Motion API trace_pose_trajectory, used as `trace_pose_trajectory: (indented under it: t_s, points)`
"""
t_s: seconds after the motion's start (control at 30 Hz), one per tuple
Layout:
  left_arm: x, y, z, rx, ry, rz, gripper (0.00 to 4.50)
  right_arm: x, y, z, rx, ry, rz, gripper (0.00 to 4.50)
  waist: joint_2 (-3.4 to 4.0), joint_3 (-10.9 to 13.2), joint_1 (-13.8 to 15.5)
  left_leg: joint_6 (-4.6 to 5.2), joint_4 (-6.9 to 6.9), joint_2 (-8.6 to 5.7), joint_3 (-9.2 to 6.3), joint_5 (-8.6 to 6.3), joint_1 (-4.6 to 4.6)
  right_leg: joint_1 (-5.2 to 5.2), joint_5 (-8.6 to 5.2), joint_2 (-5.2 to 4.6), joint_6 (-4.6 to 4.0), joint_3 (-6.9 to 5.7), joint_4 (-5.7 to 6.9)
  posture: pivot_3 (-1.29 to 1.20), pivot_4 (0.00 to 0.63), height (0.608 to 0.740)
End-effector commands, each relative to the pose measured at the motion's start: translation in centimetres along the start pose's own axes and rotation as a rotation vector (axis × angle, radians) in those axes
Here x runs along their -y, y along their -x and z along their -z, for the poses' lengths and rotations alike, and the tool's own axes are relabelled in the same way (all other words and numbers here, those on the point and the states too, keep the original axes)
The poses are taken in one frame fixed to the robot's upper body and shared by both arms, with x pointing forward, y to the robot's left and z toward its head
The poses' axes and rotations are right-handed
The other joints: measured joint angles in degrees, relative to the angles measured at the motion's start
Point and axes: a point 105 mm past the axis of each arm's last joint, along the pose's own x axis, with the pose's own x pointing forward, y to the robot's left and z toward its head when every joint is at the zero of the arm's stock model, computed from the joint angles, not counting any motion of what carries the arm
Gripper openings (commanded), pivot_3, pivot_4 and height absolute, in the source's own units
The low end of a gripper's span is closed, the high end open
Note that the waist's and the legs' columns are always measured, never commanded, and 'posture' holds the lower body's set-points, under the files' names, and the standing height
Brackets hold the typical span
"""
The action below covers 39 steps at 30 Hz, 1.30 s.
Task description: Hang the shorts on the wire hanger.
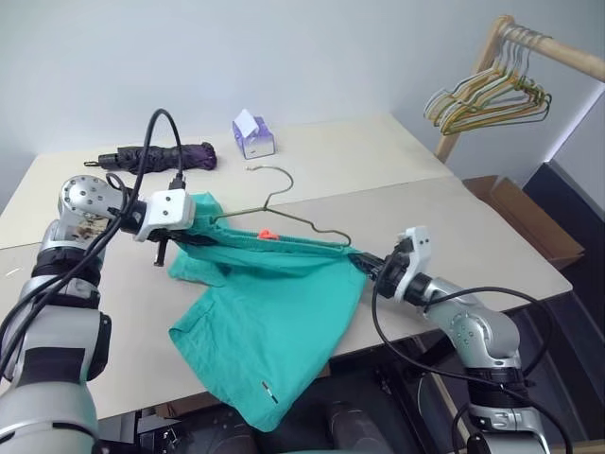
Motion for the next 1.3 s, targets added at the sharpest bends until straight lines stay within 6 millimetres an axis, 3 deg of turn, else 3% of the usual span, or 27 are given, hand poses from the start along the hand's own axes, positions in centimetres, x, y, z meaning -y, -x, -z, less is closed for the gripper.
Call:
trace_pose_trajectory:
  t_s: [0.03,0.2,0.33,0.4,0.53,0.7,0.73,0.9,1.1,1.3]
  points:
    - [-0.5,5.0,1.6,-0.045,0.104,-0.14,0.0,7.4,5.1,-0.4,-0.001,0.093,0.373,0.03,0.0,0.0,0.1,0.0,0.0,0.0,0.01,0.0,0.0,0.0,0.0,0.0,0.0,0.0,0.0,-0.11,0.027,0.74]
    - [-1.2,2.9,-1.4,0.074,0.037,-0.07,0.0,2.7,3.2,1.0,-0.132,0.233,0.091,0.03,0.0,0.0,0.7,0.0,0.0,0.0,0.02,0.0,-0.01,0.0,0.0,0.0,0.0,0.01,-0.01,-0.1,0.018,0.74]
    - [-2.4,0.3,-4.6,0.166,-0.049,-0.026,0.0,-2.3,0.6,0.7,-0.193,0.366,-0.147,0.03,-0.02,0.0,0.9,0.0,0.03,-0.02,0.04,0.0,0.02,0.04,-0.01,0.0,0.02,0.02,-0.01,-0.11,0.005,0.74]
    - [-2.9,-1.1,-6.0,0.204,-0.078,-0.012,0.0,-4.3,-0.9,0.8,-0.221,0.39,-0.193,0.03,-0.04,0.0,0.9,0.0,0.05,-0.02,0.04,0.0,0.02,0.04,-0.03,0.01,0.04,0.02,-0.01,-0.11,0.0,0.74]
    - [-3.0,-3.0,-7.7,0.25,-0.115,0.036,0.0,-6.3,-3.1,1.2,-0.234,0.376,-0.172,0.03,-0.06,-0.1,0.8,0.0,0.05,-0.02,0.02,0.0,-0.03,0.0,0.0,0.01,-0.01,0.02,-0.01,-0.11,0.0,0.74]
    - [-2.9,-4.0,-8.5,0.256,-0.147,0.077,0.0,-6.7,-3.6,1.9,-0.224,0.314,-0.102,0.03,-0.06,-0.1,0.8,0.0,0.06,-0.03,0.0,0.0,-0.04,-0.02,0.02,0.0,-0.03,0.02,0.02,-0.12,0.0,0.74]
    - [-2.9,-4.1,-8.6,0.251,-0.154,0.082,0.0,-7.0,-3.4,2.1,-0.23,0.297,-0.117,0.56,-0.06,-0.1,0.8,0.0,0.06,-0.03,0.0,0.0,-0.03,-0.02,0.02,0.0,-0.03,0.01,0.03,-0.12,0.003,0.74]
    - [-3.1,-4.2,-8.8,0.233,-0.181,0.096,0.0,-7.3,-2.6,2.0,-0.229,0.21,-0.141,2.09,-0.06,-0.1,0.8,0.0,0.08,-0.04,-0.03,0.0,-0.08,-0.02,0.02,-0.01,-0.03,-0.02,0.01,-0.13,0.005,0.74]
    - [-3.5,-4.2,-9.6,0.24,-0.205,0.096,0.0,-4.3,-1.5,0.6,-0.194,-0.052,-0.145,4.16,-0.07,-0.1,0.8,0.0,0.08,-0.05,-0.05,0.0,-0.08,0.01,0.02,-0.01,-0.03,-0.04,-0.01,-0.12,0.0,0.74]
    - [-3.7,-4.0,-9.7,0.239,-0.213,0.089,0.0,-1.6,-2.2,-0.5,-0.15,-0.282,-0.139,4.16,-0.07,-0.1,0.4,0.01,0.08,-0.02,-0.05,0.0,-0.03,0.0,0.02,0.02,-0.03,-0.04,0.03,-0.11,0.0,0.74]
